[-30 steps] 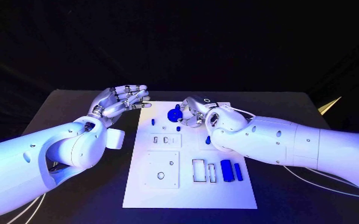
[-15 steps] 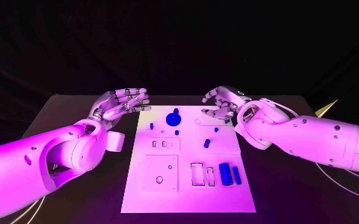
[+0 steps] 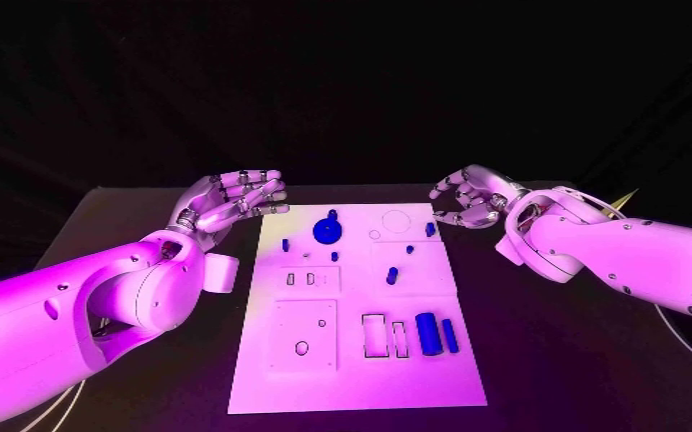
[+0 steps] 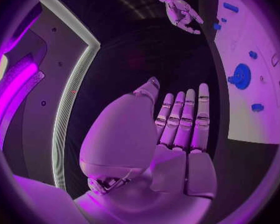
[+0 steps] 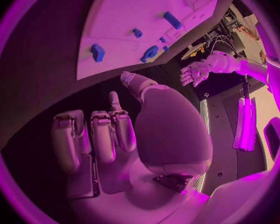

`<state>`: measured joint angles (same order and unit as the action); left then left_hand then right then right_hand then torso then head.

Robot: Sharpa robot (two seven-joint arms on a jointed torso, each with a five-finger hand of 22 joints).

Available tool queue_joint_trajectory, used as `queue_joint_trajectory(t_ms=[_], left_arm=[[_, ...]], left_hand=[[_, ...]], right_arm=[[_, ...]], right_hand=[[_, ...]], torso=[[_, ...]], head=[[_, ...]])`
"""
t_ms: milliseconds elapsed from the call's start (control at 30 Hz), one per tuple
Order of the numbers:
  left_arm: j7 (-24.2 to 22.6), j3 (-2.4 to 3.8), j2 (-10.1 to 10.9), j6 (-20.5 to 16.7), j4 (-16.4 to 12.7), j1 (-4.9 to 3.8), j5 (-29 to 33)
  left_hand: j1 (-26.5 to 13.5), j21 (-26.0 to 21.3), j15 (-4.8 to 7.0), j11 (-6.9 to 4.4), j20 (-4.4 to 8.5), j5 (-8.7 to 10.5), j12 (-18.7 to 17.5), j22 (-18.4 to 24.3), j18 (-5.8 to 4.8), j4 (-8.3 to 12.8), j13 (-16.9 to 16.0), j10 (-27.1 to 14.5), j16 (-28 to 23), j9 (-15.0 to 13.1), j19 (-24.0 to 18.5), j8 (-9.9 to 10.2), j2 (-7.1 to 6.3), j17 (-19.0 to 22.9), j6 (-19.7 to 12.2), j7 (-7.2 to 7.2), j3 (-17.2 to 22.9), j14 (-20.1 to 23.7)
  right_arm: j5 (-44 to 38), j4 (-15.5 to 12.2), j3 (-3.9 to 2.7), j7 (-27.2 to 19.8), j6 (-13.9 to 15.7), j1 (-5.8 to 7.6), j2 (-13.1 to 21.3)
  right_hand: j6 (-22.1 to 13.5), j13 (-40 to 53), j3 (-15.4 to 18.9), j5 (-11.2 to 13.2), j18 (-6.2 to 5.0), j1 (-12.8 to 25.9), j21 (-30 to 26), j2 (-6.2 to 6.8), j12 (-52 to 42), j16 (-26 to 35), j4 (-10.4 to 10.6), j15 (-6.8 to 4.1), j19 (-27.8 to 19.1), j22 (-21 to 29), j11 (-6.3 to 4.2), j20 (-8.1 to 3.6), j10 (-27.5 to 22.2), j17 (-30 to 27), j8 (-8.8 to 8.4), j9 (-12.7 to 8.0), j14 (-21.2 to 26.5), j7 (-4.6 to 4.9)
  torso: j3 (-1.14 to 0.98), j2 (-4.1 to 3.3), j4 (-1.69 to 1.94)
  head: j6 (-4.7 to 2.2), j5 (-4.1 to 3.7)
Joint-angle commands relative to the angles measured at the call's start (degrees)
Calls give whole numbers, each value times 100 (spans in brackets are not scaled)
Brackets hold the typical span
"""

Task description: Assemble the parts on the task board

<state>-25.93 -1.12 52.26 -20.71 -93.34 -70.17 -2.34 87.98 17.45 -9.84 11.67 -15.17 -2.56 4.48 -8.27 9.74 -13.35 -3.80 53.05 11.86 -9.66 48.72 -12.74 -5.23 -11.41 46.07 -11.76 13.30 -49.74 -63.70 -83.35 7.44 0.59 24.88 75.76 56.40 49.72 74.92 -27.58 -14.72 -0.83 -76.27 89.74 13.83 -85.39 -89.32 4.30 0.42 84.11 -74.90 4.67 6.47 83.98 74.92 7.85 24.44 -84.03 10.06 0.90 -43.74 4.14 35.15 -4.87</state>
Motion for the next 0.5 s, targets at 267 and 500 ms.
queue_joint_trajectory(t_ms=[267, 500], left_arm=[[-54, 4, 1, 128, 2, -4, 0], [-53, 4, 14, 138, 8, -4, 0]], left_hand=[[8, 32, 3, 12, -18, -24, -38, 5, 58, -36, 6, 31, -28, 7, 3, 26, -39, -8, -22, -242, 3, 25], [8, 32, 3, 12, -18, -24, -38, 5, 58, -36, 6, 31, -28, 7, 3, 26, -39, -8, -22, -242, 3, 25]], right_arm=[[240, 460, 9, -458, -422, -275, -99], [245, 626, 10, -475, -412, -406, -216]], right_hand=[[-94, 1135, -72, 25, 83, -135, 26, -18, 17, -24, -141, 54, 589, -1510, 51, 45, 228, 1324, -99, -25, -556, 12], [-94, 1136, -78, 24, 83, -141, 26, -20, 15, -26, -147, 55, 589, -1510, 52, 46, 229, 1329, -101, -25, -558, 13]], torso=[[12, 1, 17], [16, -4, 13]], head=[[20, -43], [25, 9]])
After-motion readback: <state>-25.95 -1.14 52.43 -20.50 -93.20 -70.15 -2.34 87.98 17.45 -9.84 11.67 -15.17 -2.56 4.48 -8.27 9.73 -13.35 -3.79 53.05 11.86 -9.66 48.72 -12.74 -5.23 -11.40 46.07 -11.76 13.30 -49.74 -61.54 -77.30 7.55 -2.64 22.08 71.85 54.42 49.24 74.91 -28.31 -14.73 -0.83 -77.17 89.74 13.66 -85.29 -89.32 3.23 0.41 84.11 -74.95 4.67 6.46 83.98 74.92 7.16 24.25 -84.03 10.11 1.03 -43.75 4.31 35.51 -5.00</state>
